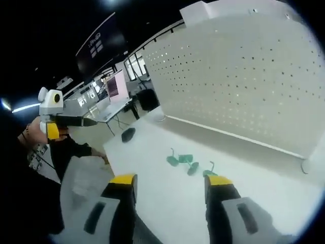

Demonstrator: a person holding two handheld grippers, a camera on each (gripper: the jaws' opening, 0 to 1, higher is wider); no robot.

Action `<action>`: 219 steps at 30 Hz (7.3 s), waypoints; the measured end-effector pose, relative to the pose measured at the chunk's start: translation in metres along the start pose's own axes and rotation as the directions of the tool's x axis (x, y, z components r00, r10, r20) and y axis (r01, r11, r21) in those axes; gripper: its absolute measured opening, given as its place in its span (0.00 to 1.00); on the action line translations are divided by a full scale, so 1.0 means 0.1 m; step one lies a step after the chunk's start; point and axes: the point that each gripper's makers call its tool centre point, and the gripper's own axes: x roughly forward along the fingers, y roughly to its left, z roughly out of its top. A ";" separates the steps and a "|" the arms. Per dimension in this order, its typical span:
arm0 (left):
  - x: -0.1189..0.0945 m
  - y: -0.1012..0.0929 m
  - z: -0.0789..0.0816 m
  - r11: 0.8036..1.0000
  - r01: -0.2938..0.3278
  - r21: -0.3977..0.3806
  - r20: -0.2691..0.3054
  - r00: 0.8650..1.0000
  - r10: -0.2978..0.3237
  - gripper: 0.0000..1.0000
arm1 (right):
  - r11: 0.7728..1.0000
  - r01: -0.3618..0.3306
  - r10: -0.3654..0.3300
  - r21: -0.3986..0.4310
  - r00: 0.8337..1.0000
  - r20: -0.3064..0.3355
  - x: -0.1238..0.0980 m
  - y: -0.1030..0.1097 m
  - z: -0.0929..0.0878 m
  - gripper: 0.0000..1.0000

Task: Insert the hook assembly into the mounting plate slot until the hook locks in place.

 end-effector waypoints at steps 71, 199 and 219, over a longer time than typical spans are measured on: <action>-0.08 0.34 -0.09 0.993 -0.092 -0.071 -0.057 0.994 0.088 1.00 | 0.964 -0.248 0.206 -0.096 0.925 -0.318 1.98 0.11 -0.15 0.31; 0.37 -0.26 0.79 0.990 0.103 -0.101 0.208 0.975 -0.081 0.05 | 0.957 -0.281 0.214 0.070 0.848 0.486 0.04 1.48 1.64 0.00; 0.37 -0.14 0.68 0.995 0.052 -0.079 0.186 0.982 -0.037 0.01 | 0.933 -0.336 0.239 0.127 0.844 0.481 -0.03 1.34 1.67 0.08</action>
